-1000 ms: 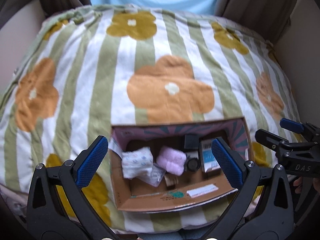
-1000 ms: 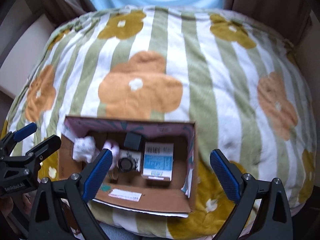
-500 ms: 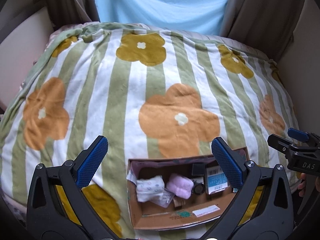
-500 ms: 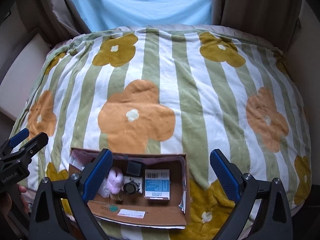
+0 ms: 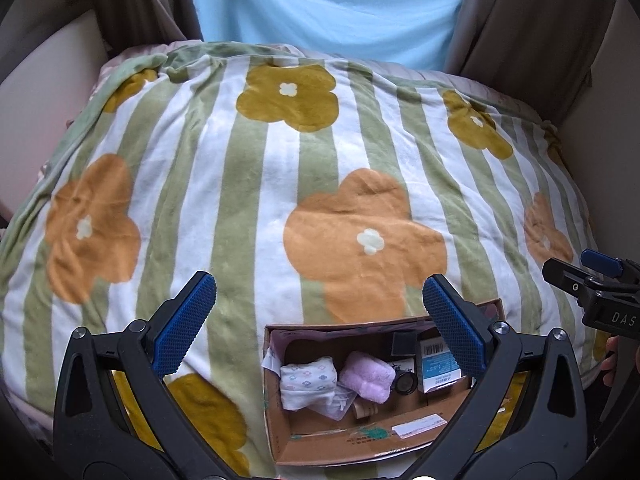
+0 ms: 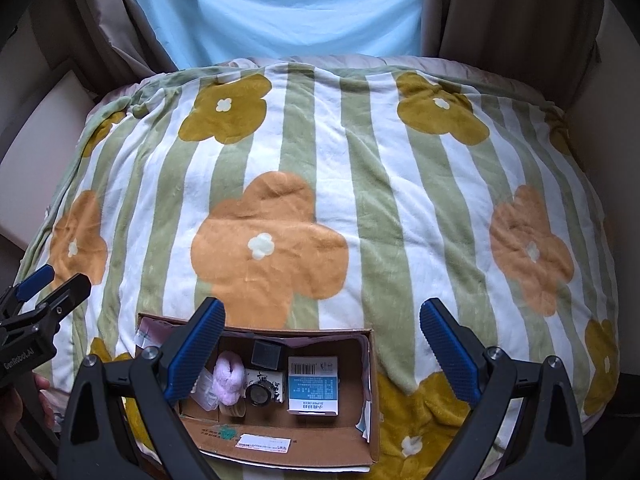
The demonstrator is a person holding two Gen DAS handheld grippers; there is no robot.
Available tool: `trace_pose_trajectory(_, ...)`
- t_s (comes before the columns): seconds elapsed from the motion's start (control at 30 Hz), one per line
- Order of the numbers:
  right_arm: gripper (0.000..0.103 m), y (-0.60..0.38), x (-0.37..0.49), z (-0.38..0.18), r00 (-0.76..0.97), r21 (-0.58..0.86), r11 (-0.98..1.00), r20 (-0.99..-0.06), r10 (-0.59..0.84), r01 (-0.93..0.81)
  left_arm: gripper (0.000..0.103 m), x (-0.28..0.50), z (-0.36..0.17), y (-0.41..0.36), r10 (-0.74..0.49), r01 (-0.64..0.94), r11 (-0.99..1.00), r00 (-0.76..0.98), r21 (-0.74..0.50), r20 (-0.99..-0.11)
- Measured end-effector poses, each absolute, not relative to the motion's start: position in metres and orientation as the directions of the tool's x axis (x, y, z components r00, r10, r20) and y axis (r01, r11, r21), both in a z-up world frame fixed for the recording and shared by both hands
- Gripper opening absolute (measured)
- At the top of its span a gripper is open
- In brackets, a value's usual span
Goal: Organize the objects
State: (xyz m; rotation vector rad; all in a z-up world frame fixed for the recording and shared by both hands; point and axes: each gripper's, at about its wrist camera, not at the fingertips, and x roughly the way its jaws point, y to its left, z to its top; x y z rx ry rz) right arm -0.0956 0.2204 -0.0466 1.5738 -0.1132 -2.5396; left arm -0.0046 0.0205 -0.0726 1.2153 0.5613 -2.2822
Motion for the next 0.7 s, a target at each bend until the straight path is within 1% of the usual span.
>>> trace_pose_trajectory(0.7,0.097,0.2164,-0.0926,-0.0369,-0.463,0.149,-0.984,-0.868,-0.179,0.101,0.103,-0.0016,-0.0761,0.0211,-0.222,0.587,-0.800,-0.484,-0.126,-0.846)
